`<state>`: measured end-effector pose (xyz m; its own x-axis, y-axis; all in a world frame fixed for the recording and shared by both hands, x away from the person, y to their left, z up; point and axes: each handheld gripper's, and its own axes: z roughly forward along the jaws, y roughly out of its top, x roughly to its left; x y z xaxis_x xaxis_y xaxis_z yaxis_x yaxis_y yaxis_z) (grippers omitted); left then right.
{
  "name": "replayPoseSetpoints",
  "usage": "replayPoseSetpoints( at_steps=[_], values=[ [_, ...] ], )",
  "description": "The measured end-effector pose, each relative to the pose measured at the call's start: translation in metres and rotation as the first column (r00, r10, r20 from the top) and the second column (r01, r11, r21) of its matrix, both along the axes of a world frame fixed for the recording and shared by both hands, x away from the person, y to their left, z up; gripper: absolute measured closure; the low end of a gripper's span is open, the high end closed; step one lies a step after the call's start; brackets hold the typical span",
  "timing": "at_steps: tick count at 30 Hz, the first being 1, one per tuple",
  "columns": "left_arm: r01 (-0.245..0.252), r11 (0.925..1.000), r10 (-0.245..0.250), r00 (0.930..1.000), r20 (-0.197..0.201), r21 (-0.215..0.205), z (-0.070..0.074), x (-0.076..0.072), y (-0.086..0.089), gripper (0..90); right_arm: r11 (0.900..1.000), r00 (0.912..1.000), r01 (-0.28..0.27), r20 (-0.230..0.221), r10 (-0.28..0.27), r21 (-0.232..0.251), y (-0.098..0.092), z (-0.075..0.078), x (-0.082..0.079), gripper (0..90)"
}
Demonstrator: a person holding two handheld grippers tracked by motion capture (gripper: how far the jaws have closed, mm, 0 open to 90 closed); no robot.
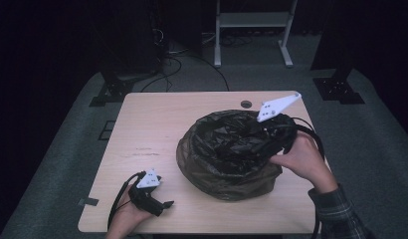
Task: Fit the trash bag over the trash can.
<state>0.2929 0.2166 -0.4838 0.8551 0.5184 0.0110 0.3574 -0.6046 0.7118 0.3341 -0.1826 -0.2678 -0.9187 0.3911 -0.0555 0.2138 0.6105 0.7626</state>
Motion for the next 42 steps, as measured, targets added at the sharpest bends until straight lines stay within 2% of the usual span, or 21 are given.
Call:
replayPoseSetpoints(
  at_steps=[10,18,27,32,38,42],
  values=[
    [0.0,1.0,0.0,1.0,0.0,0.0,0.0,0.0,0.0,0.0,0.996,0.9975,0.07,0.008,-0.07,0.053,-0.047,-0.013,-0.022,10.0],
    [0.0,1.0,0.0,1.0,0.0,0.0,0.0,0.0,0.0,0.0,0.988,0.9935,0.112,0.011,-0.114,0.111,-0.074,-0.037,-0.034,10.0],
    [0.0,1.0,0.0,1.0,-0.001,0.0,0.0,0.0,0.0,0.0,0.979,0.9893,0.144,0.003,-0.146,0.144,-0.086,-0.068,-0.046,10.0],
    [-0.002,1.0,0.002,1.0,-0.001,-0.003,0.0,0.0,0.0,0.0,0.974,0.9862,0.166,-0.023,-0.164,0.155,-0.091,-0.09,-0.052,10.0],
    [0.0,1.0,0.0,1.0,0.0,-0.001,0.0,0.0,0.0,0.0,0.973,0.9836,0.178,-0.053,-0.172,0.148,-0.092,-0.112,-0.058,10.0],
    [-0.001,1.0,0.001,1.0,0.0,-0.002,0.0,0.0,0.0,0.0,0.973,0.9814,0.19,-0.049,-0.185,0.134,-0.092,-0.124,-0.062,10.0]
  ],
)
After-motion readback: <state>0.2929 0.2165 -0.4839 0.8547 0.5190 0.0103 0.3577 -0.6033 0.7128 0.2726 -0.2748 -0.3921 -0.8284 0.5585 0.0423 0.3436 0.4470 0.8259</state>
